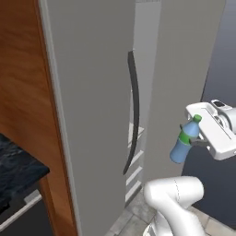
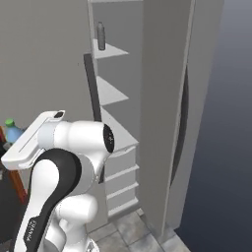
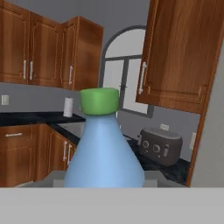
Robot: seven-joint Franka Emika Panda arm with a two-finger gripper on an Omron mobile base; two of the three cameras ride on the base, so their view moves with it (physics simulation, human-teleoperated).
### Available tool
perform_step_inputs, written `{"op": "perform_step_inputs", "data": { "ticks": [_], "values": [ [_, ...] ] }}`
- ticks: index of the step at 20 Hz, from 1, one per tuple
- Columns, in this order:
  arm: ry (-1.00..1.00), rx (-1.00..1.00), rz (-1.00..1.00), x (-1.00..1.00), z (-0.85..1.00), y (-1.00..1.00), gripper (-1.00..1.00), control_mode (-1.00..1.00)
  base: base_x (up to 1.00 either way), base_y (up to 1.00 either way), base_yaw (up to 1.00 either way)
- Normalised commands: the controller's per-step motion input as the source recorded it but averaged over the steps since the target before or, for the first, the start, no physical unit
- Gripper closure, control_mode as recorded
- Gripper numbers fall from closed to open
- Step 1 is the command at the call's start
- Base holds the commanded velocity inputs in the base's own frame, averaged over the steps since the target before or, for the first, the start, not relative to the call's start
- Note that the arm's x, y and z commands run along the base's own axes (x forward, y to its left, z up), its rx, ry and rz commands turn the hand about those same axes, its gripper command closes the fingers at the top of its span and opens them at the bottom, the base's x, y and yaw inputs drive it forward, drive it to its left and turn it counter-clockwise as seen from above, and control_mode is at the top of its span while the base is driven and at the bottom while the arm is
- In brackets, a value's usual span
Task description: Take the bottled waters from the counter and place them in the freezer to freeze. Close the freezer door after placing the bottles.
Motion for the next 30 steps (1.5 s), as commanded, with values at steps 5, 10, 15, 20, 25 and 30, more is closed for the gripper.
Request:
{"op": "perform_step_inputs", "data": {
  "ticks": [5,10,15,20,25,30],
  "values": [
    [0.00,0.00,0.00,0.00,0.00,0.00,1.00,1.00,0.41,-0.42,0.00],
    [0.00,0.00,0.00,0.00,0.00,0.00,1.00,1.00,0.43,-0.40,0.00],
    [0.00,0.00,0.00,0.00,0.00,0.00,1.00,1.00,0.38,-0.21,0.00],
    [0.00,0.00,0.00,0.00,0.00,0.00,1.00,1.00,0.30,0.00,0.00],
    [0.00,0.00,0.00,0.00,0.00,0.00,1.00,1.00,0.34,0.00,0.00],
    [0.00,0.00,0.00,0.00,0.00,0.00,1.00,1.00,0.45,0.00,0.00]
  ]
}}
